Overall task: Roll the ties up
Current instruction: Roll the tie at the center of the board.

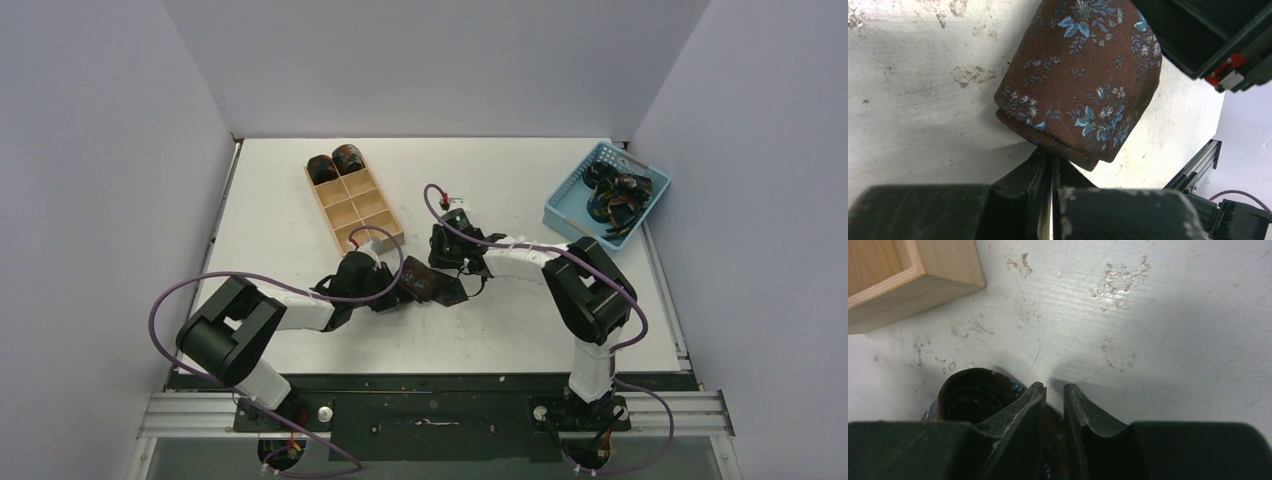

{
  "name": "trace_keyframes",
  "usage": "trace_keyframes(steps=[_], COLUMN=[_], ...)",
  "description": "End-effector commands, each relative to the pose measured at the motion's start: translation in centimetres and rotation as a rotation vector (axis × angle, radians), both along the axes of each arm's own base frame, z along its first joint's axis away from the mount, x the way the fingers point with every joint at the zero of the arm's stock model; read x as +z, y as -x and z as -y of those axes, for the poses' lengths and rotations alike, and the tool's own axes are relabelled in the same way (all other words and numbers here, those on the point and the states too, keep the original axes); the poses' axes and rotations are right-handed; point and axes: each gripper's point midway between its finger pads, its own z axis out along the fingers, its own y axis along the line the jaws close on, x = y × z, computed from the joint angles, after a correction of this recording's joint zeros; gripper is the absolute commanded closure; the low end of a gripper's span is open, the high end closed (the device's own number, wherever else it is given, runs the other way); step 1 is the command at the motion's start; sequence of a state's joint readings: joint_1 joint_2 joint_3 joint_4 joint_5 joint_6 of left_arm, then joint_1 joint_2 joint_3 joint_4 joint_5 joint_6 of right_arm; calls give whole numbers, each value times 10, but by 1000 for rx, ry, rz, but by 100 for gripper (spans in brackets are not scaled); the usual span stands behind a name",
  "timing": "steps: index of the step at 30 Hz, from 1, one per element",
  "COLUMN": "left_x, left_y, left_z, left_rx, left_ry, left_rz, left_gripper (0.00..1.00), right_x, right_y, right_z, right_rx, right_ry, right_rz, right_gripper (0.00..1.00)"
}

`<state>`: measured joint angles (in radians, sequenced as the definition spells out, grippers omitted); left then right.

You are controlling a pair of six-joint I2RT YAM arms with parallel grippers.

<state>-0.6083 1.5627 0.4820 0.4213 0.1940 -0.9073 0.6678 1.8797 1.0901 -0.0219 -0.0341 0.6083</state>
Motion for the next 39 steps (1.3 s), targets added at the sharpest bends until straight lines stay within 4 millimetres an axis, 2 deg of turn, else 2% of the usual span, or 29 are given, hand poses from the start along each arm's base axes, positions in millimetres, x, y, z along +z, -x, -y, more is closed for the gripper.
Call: trace_keyframes(steps=[1, 12, 19, 25, 32, 35, 39], left_x=[27, 36, 29, 25, 29, 38, 61], left_y=[-17, -21, -18, -8, 12, 24, 29], left_z=[22, 41, 43, 32, 21, 12, -3], left_rx=[-26, -56, -63, -57, -62, -65, -41], left_ry=[81, 108, 96, 78, 105, 112, 80], left_rz=[75, 88, 75, 82, 80, 85, 136], left_gripper=[100, 100, 100, 100, 98, 96, 96], right_x=[10, 3, 6, 43, 89, 114, 134], right_y=[8, 30, 33, 6, -22, -24, -9], right_z=[-17, -20, -12, -5, 5, 11, 21], right_rx=[71, 95, 63, 19, -37, -57, -72], right_ry=[-36, -33, -27, -25, -16, -37, -91], right_rz=[20, -10, -27, 38, 114, 158, 219], right_gripper=[78, 78, 77, 72, 54, 49, 48])
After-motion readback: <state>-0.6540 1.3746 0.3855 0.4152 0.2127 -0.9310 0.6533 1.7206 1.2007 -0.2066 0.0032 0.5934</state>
